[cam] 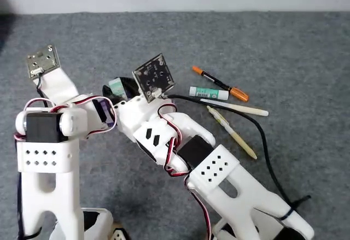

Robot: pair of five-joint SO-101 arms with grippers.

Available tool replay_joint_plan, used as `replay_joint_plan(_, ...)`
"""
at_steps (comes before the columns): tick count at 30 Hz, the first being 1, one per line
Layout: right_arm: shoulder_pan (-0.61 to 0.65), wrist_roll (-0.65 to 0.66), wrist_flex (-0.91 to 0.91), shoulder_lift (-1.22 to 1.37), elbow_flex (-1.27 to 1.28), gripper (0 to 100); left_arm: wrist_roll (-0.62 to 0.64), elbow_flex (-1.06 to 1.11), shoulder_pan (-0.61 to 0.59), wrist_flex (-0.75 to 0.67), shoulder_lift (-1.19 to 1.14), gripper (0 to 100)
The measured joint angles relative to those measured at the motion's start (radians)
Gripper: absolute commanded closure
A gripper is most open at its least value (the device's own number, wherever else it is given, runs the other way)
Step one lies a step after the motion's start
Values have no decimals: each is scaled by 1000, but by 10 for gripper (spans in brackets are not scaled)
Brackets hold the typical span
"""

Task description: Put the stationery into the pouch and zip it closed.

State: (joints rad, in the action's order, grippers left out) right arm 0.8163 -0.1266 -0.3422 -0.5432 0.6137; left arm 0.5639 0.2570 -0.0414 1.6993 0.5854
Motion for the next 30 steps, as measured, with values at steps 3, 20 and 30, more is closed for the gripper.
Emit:
replay_joint_plan(3,0,35,0,-14,2,993,0,0,0,0,0,988)
replay_joint_plan(20,0,84,-137,-100,0,990,0,0,2,0,-2,988)
replay_joint_plan(30,0,89,18,31,-2,951,0,0,-2,0,-2,988)
